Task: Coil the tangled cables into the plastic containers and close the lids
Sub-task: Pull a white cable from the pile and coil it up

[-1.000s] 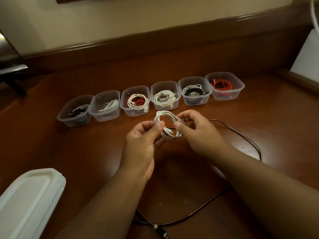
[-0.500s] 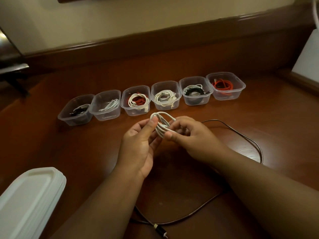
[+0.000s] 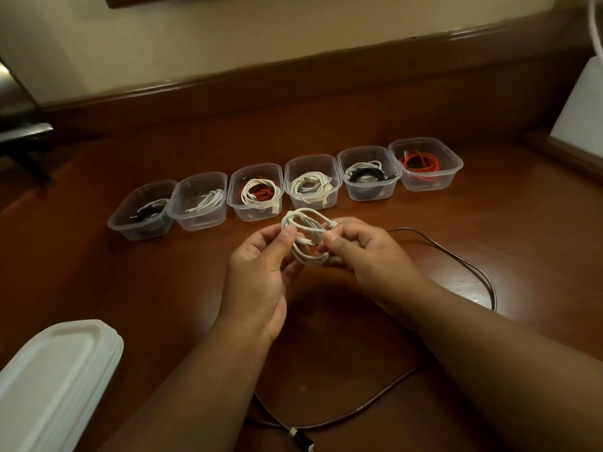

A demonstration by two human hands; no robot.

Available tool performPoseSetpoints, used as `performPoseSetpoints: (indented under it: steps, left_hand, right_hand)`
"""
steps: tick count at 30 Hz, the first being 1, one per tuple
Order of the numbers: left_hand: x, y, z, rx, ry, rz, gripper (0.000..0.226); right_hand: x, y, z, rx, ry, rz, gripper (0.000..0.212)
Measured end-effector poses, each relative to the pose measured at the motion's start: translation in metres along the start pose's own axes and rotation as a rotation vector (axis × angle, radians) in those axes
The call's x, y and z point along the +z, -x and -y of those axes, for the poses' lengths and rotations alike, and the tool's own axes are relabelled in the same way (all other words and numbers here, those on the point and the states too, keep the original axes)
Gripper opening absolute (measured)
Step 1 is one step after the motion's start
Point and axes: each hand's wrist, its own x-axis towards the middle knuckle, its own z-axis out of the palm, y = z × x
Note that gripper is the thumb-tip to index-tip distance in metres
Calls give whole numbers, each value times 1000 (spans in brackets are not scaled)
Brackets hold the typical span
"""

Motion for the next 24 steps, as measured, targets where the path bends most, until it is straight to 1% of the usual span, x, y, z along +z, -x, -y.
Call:
performPoseSetpoints:
  steps: [2,3,5,8,11,14,16,19,21,24]
  left_hand:
    - [-1,-1,0,-36,37,2,9]
    - [-1,-1,0,-58,58,4,10]
    - [-1,-2,2,-84,84,2,13]
    - [0,-2,5,-77,47,-19,16]
    - [1,-1,9,-46,-31,-39,21]
    - [3,2,13,29,-151,-10,26]
    - [1,1,16,94,-261,13,22]
    - [-5,-5,17,140,-416,-15,27]
    - [-9,-10,16,123,-435,-27,29]
    - [-14,-15,14,139,-476,-16,35]
  right_hand:
    - [-1,2,2,-13,77,-8,4]
    - [-1,2,3,-8,106,-22,4]
    - [-1,2,3,36,126,-55,18]
    - [1,4,3,100,142,-78,33]
    - [4,4,3,98,212,-104,41]
    - [5,4,5,91,283,-105,44]
    - [6,4,5,42,327,-133,46]
    - [5,7,4,-19,391,-135,47]
    - [4,9,5,-44,325,-91,48]
    - [3,9,12,-15,108,-62,48]
